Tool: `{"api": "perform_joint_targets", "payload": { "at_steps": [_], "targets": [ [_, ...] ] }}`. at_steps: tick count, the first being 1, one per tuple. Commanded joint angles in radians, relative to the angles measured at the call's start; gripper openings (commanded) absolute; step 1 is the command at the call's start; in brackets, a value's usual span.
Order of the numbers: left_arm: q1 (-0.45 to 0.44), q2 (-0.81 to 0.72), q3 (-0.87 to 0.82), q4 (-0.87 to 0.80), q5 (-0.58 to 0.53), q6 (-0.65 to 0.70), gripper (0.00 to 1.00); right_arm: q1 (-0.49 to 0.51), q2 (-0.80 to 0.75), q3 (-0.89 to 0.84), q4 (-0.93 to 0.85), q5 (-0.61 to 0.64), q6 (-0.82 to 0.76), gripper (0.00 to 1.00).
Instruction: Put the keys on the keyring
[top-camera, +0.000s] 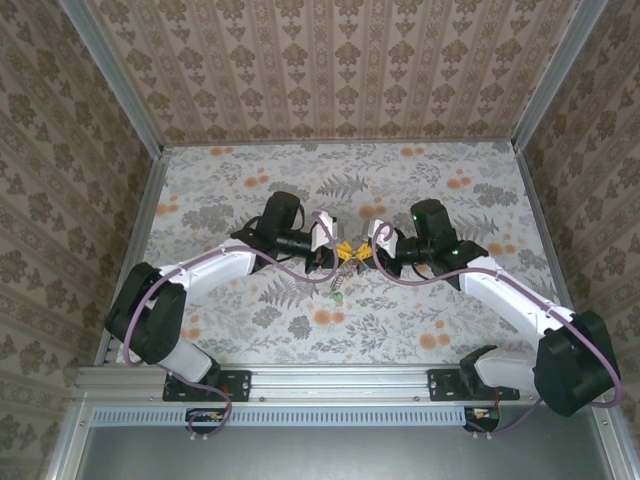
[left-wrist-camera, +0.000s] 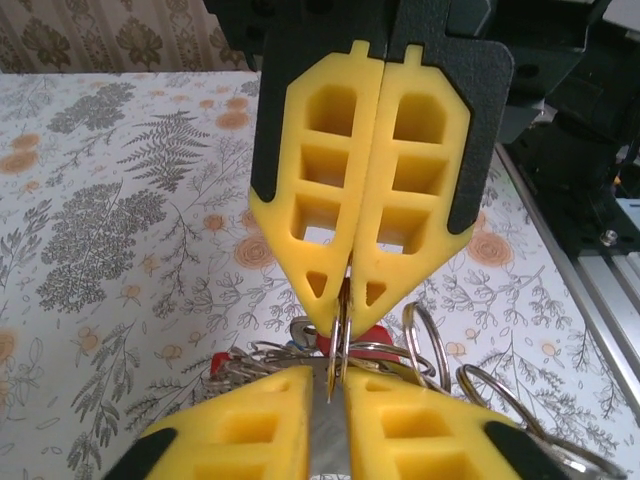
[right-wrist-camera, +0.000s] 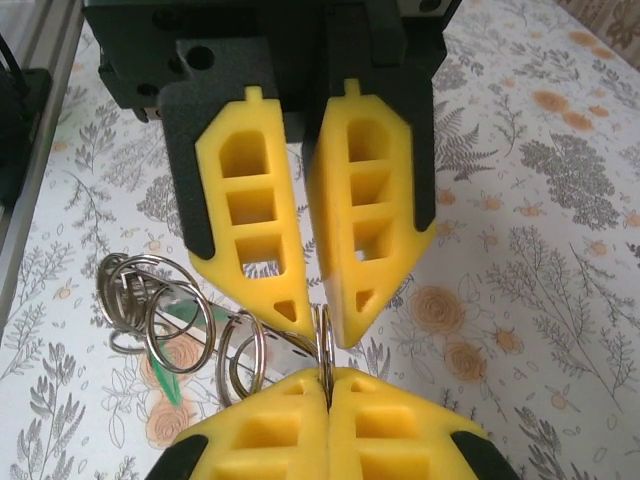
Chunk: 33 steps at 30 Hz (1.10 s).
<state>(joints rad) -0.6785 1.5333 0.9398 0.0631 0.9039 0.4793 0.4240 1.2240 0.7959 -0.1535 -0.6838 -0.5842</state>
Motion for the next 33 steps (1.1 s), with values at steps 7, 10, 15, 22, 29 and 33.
{"api": "perform_joint_targets", "payload": {
  "at_steps": [7, 10, 15, 22, 29, 33],
  "targets": [
    [-0.045, 0.01, 0.096, -0.196, -0.092, 0.146, 0.21, 0.063, 0.012, 0.12, -0.142, 0.089, -0.091, 0.0],
    [-0.05, 0.017, 0.107, -0.21, -0.106, 0.152, 0.2, 0.085, 0.017, 0.144, -0.172, 0.109, -0.099, 0.0],
    [-0.05, 0.02, 0.11, -0.21, -0.109, 0.152, 0.0, 0.098, 0.005, 0.143, -0.158, 0.1, -0.096, 0.0],
    [-0.037, -0.007, 0.047, -0.083, -0.025, 0.078, 0.0, 0.04, -0.011, 0.052, -0.049, 0.046, -0.039, 0.08],
    [-0.01, -0.021, -0.007, 0.066, 0.079, -0.011, 0.0, -0.009, 0.014, -0.026, 0.11, -0.066, 0.056, 0.14],
    [-0.003, -0.019, -0.007, 0.08, 0.111, -0.021, 0.0, -0.019, 0.029, -0.037, 0.142, -0.079, 0.077, 0.14]
  ]
}}
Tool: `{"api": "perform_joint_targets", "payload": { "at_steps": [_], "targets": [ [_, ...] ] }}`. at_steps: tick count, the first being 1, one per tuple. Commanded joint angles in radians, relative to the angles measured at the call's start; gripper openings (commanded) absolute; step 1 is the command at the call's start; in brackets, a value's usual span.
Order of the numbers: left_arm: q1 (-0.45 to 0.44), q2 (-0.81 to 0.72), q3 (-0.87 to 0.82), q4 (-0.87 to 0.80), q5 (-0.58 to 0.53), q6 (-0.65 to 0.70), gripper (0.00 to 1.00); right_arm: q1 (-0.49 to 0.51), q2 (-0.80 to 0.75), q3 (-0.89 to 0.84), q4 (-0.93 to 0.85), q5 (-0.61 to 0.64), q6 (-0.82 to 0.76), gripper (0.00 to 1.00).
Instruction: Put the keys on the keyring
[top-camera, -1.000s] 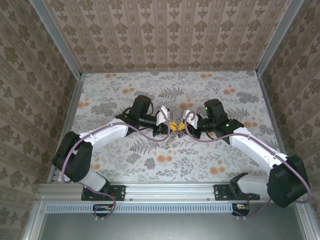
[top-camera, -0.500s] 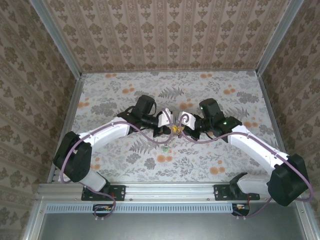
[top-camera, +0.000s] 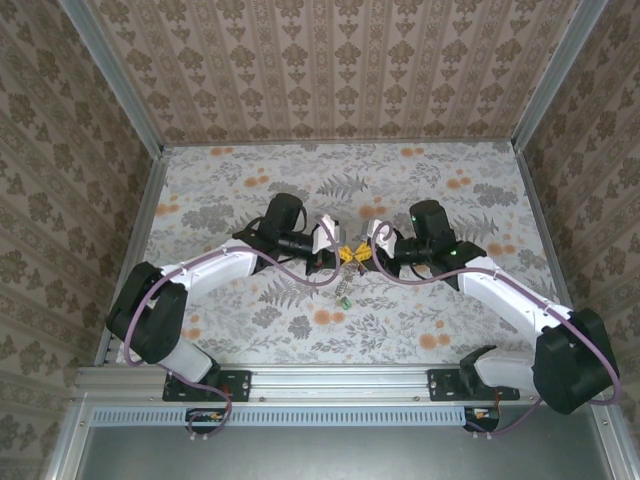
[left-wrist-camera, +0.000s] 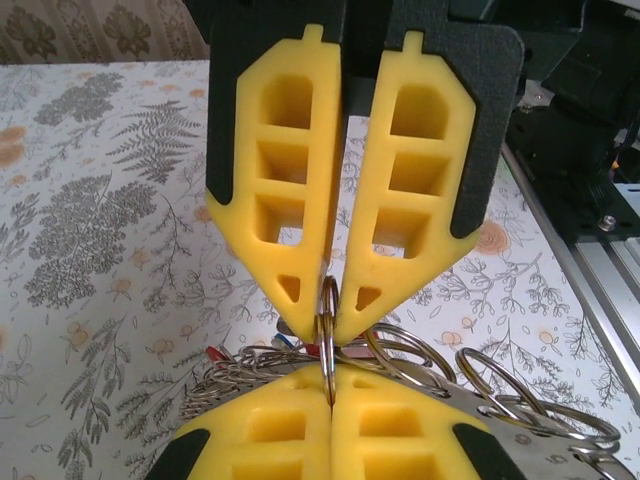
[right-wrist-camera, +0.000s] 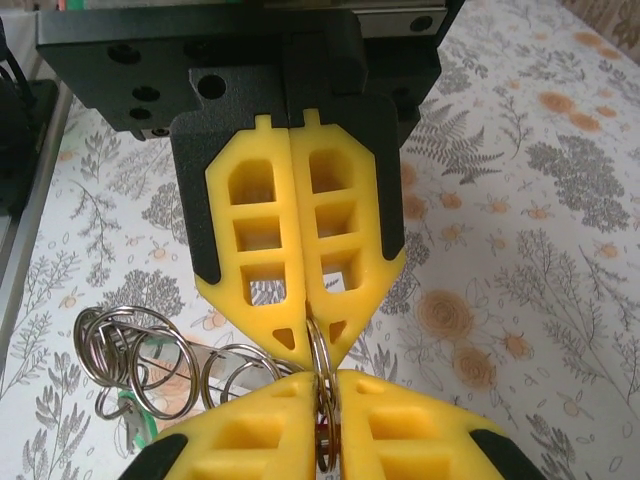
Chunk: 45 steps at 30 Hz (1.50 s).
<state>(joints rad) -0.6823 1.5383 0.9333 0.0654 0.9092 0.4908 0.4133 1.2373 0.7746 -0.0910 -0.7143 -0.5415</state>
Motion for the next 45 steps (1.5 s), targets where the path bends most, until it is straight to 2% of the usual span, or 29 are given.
{"api": "perform_joint_targets", "payload": {
  "at_steps": [1, 8, 16, 27, 32, 45],
  "targets": [
    [0.001, -0.024, 0.001, 0.079, 0.111, -0.036, 0.0, -0.008, 0.017, -0.014, 0.08, -0.048, 0.035, 0.12],
    [0.009, -0.028, 0.002, 0.067, 0.096, -0.039, 0.0, -0.01, 0.029, 0.015, 0.028, -0.047, 0.013, 0.0],
    [0.007, -0.028, 0.028, -0.028, 0.007, 0.013, 0.03, 0.004, 0.015, 0.047, -0.036, -0.01, -0.021, 0.0],
    [-0.009, -0.022, 0.059, -0.13, -0.081, 0.08, 0.15, 0.042, 0.001, 0.084, -0.089, 0.044, -0.043, 0.0],
    [-0.018, -0.018, 0.067, -0.147, -0.1, 0.096, 0.19, 0.053, 0.0, 0.106, -0.119, 0.059, -0.058, 0.0],
    [-0.031, 0.014, 0.102, -0.2, -0.137, 0.129, 0.22, 0.089, 0.003, 0.133, -0.144, 0.097, -0.083, 0.0]
  ]
}}
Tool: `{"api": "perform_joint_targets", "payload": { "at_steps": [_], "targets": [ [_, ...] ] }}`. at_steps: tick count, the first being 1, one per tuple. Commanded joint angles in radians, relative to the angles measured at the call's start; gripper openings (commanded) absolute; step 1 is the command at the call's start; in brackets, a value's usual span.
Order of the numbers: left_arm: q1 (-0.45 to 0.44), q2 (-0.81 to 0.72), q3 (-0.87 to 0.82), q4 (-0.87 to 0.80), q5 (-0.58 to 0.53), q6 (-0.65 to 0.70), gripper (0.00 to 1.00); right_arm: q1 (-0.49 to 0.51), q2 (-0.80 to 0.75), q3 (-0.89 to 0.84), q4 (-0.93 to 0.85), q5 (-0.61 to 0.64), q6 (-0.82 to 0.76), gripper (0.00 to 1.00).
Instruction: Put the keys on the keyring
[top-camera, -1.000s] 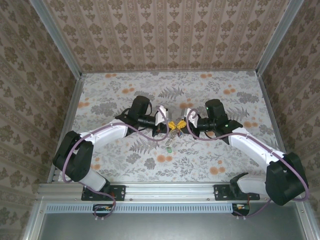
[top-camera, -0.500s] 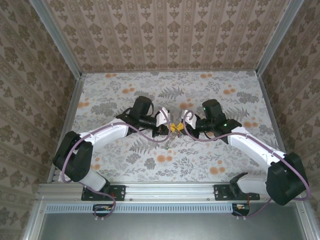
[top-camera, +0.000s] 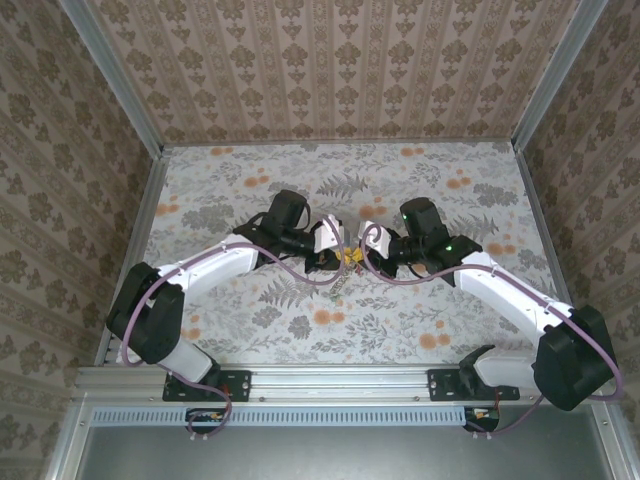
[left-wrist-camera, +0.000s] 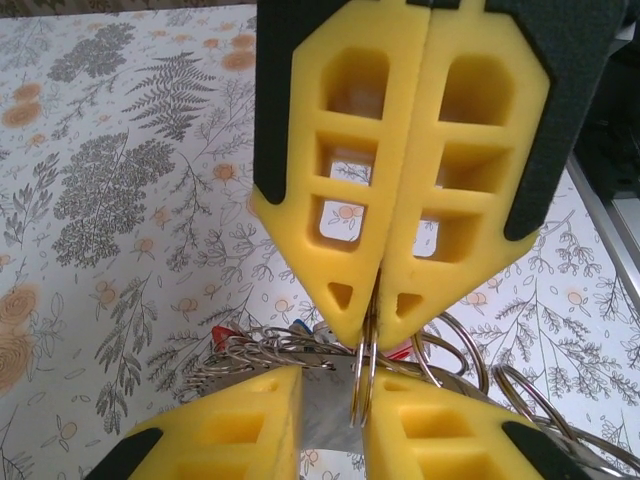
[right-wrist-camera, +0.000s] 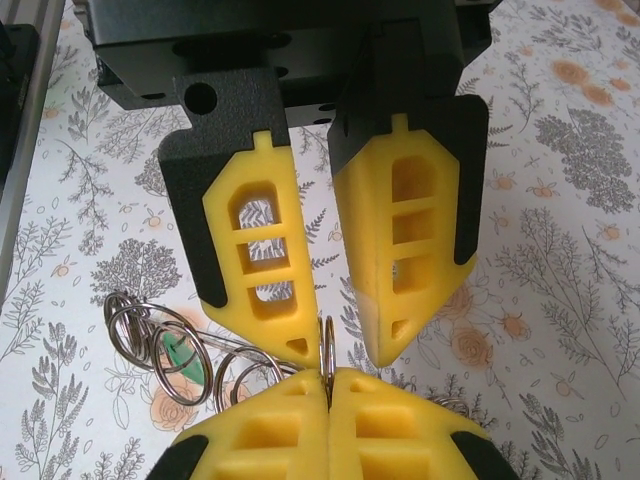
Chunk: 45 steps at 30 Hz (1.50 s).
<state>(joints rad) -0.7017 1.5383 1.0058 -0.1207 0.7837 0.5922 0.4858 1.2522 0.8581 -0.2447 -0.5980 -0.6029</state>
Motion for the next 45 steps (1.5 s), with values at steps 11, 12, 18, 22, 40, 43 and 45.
{"api": "perform_joint_targets", "payload": {
  "at_steps": [11, 12, 18, 22, 40, 43, 45],
  "targets": [
    [-0.016, 0.02, 0.045, -0.042, -0.02, 0.037, 0.0, 0.027, -0.023, 0.061, -0.016, -0.01, -0.044, 0.0],
    [-0.015, 0.019, 0.043, -0.037, -0.016, 0.035, 0.0, 0.027, -0.025, 0.057, -0.016, -0.007, -0.046, 0.0],
    [0.0, -0.009, 0.007, 0.089, 0.091, -0.04, 0.0, -0.009, -0.028, 0.001, 0.032, -0.025, -0.037, 0.1],
    [0.008, -0.024, -0.017, 0.156, 0.159, -0.063, 0.0, -0.051, -0.021, -0.026, 0.075, -0.101, -0.006, 0.14],
    [0.025, -0.031, -0.029, 0.215, 0.247, -0.109, 0.0, -0.085, 0.053, -0.009, 0.07, -0.116, -0.024, 0.17],
    [0.025, -0.03, -0.026, 0.213, 0.246, -0.112, 0.0, -0.085, 0.058, -0.002, 0.07, -0.12, -0.024, 0.12],
    [0.025, -0.031, -0.028, 0.213, 0.236, -0.113, 0.0, -0.083, 0.059, 0.004, 0.065, -0.115, -0.027, 0.05]
  ]
}}
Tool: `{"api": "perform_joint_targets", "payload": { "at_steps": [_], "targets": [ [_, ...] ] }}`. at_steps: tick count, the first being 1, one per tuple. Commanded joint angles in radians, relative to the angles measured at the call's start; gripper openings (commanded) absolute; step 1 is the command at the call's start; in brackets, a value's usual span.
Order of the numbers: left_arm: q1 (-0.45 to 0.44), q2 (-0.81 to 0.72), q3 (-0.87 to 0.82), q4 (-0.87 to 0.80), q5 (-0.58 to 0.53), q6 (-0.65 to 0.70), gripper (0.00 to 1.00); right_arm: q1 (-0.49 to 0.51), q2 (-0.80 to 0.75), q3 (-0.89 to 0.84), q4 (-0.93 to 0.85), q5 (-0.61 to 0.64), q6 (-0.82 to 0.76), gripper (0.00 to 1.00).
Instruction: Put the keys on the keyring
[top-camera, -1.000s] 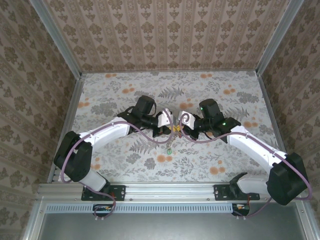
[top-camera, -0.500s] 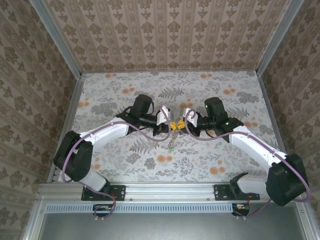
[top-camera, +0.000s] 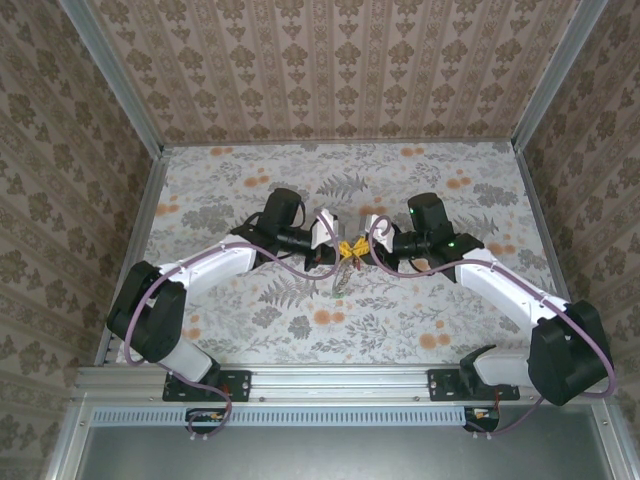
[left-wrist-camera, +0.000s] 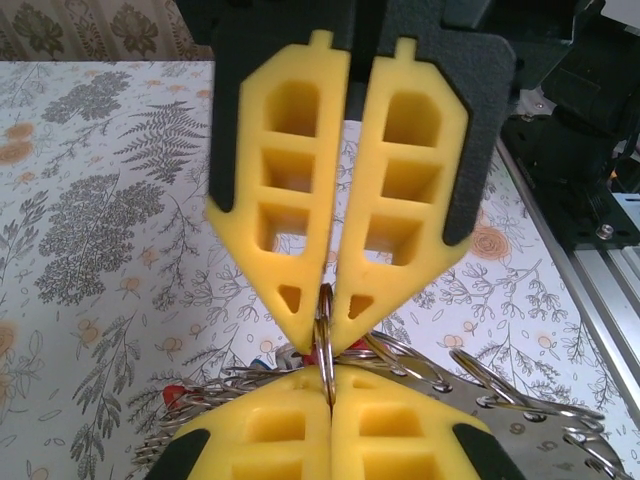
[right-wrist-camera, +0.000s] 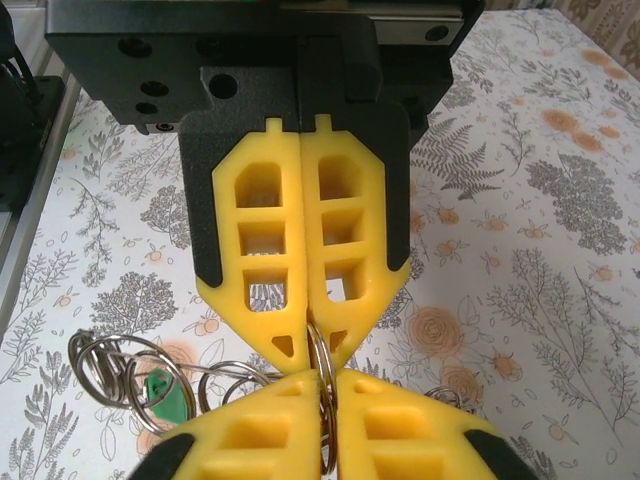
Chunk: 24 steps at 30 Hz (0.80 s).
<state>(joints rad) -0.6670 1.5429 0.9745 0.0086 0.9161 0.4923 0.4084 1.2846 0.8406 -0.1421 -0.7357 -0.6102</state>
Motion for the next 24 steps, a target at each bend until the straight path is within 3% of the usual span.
{"api": "perform_joint_targets", "payload": {
  "at_steps": [1, 7, 12, 16, 18, 22, 24],
  "targets": [
    [-0.009, -0.035, 0.003, 0.082, 0.094, -0.013, 0.0, -0.003, 0.025, 0.03, -0.052, 0.026, -0.024, 0.0],
    [-0.014, -0.023, 0.027, -0.045, -0.017, 0.057, 0.1, 0.025, 0.0, 0.059, -0.092, 0.078, -0.05, 0.0],
    [-0.046, 0.004, 0.077, -0.196, -0.191, 0.16, 0.18, 0.058, -0.003, 0.097, -0.15, 0.131, -0.08, 0.0],
    [-0.058, 0.017, 0.102, -0.235, -0.208, 0.189, 0.2, 0.075, 0.0, 0.114, -0.171, 0.151, -0.09, 0.0],
    [-0.059, 0.015, 0.099, -0.212, -0.187, 0.176, 0.19, 0.08, 0.002, 0.119, -0.172, 0.15, -0.087, 0.0],
    [-0.063, 0.022, 0.104, -0.194, -0.181, 0.158, 0.0, 0.089, 0.002, 0.126, -0.178, 0.15, -0.09, 0.0],
    [-0.063, 0.021, 0.104, -0.189, -0.171, 0.149, 0.0, 0.09, -0.001, 0.124, -0.177, 0.142, -0.091, 0.0]
  ]
}}
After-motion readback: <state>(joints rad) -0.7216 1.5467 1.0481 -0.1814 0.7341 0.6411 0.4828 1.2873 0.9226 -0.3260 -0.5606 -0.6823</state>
